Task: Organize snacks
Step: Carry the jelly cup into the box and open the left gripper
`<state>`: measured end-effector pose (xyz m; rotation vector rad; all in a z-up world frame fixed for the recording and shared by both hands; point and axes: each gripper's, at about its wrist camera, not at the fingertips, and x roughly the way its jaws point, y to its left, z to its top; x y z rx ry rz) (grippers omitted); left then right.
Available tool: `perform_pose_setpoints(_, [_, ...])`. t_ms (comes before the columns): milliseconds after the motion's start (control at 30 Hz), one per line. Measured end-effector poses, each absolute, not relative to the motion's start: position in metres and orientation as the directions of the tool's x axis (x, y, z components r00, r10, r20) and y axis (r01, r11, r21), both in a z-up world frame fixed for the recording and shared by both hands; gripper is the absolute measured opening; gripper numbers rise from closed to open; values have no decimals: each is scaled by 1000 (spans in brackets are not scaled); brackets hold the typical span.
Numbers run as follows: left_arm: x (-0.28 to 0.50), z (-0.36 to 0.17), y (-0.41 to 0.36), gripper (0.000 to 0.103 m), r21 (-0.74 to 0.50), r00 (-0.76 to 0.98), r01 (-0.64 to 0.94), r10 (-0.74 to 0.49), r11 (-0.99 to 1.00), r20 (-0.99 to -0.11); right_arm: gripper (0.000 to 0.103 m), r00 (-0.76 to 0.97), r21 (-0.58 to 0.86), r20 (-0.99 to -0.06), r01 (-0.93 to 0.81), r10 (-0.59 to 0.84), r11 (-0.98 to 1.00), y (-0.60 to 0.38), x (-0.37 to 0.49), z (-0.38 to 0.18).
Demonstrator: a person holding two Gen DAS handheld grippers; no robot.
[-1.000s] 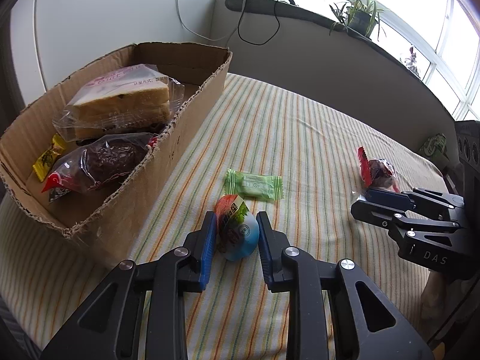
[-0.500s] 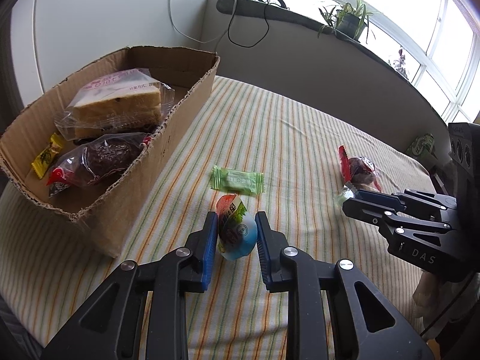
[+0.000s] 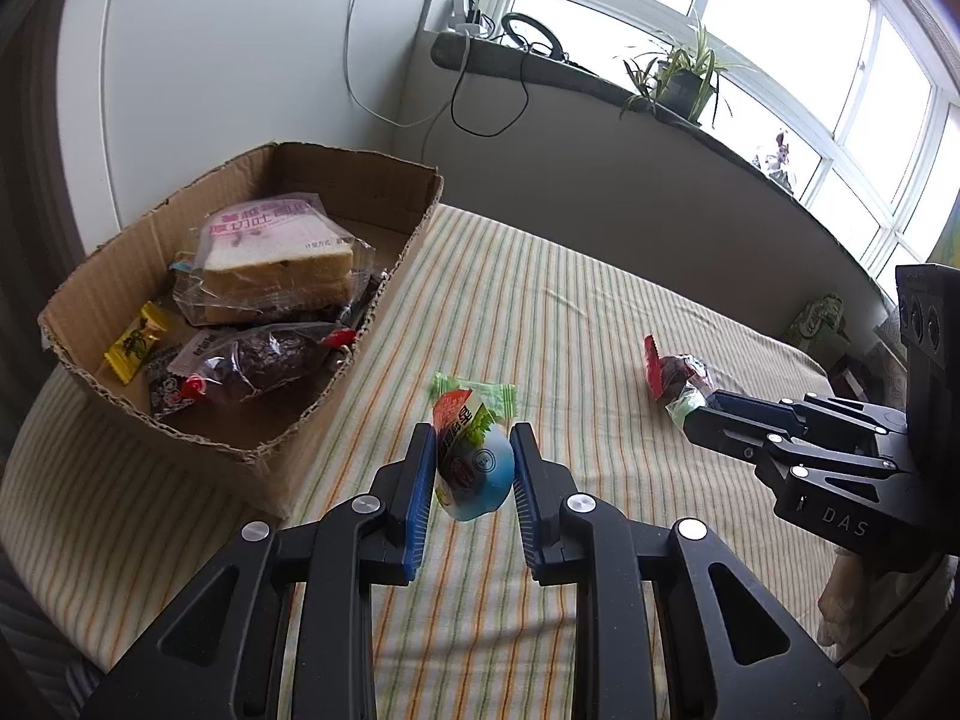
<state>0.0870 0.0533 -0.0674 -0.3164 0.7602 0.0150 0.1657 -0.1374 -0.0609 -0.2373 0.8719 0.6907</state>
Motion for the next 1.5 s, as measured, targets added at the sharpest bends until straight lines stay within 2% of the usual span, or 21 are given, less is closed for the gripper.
perform_pose_setpoints(800, [65, -40, 151, 23, -301, 796, -195, -29, 933, -605, 27, 468, 40, -726, -703, 504, 710, -18, 166, -15])
perform_pose_setpoints(933, [66, -39, 169, 23, -299, 798, -215, -10, 930, -603, 27, 465, 40, -723, -711, 511, 702, 4, 172, -14])
perform_pose_setpoints(967, [66, -39, 172, 20, -297, 797, -220, -5, 929, -603, 27, 464, 38, -724, -712, 511, 701, 9, 174, -14])
perform_pose_setpoints(1133, [71, -41, 188, 19, -292, 795, -233, 9, 928, -606, 27, 465, 25, -727, -718, 505, 696, 31, 186, -15])
perform_pose_setpoints(1267, [81, -48, 196, 15, -292, 785, -237, 6, 927, -619, 27, 462, 23, -727, -723, 507, 691, 45, 198, -17])
perform_pose_setpoints(1500, [86, -49, 201, 15, -293, 784, -240, 7, 925, -620, 27, 426, 47, -752, -727, 504, 685, 65, 219, -36])
